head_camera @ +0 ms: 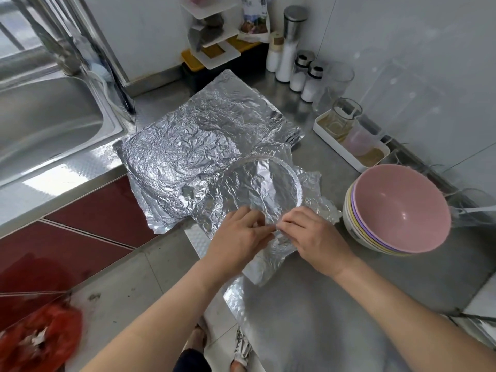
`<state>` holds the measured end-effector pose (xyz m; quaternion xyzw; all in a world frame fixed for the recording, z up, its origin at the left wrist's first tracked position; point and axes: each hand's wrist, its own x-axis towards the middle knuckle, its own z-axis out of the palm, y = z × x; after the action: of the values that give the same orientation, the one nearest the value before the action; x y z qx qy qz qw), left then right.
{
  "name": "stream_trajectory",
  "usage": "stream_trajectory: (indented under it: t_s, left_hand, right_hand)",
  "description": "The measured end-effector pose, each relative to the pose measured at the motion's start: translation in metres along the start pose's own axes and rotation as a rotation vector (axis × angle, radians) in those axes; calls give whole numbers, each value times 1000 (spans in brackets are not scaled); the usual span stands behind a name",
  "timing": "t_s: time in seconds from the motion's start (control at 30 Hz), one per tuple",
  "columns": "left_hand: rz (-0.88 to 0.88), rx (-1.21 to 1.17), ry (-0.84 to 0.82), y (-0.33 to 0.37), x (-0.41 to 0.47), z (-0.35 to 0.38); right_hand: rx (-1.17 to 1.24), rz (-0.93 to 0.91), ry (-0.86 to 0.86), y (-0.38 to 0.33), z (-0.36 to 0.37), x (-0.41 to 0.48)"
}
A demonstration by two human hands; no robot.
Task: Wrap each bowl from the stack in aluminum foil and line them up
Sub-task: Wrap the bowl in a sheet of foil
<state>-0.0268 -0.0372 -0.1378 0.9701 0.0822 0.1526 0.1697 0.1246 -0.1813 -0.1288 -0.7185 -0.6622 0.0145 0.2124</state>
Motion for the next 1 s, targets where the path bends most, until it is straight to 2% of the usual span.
stream_trajectory:
  t_s: [0.23,0.4,0.6,0.83,1.0]
  left_hand:
    - [11,-46,78,8,10,-2]
    - [82,32,76,1,-2,-2]
    - [-20,171,170,7,-6,7]
    - [-76,41,100,2,-1,-12]
    - [-13,-25,-23,-8,-1,-15]
  right_hand:
    - [-82,-30,2,9,-6,5]
    - [-91,-77,-41,19,-9,1]
    - [-56,-33,-46,22,-10,7]
    - [67,125,50,-2,-16,4]
    - [-49,44,44,-11,4,4]
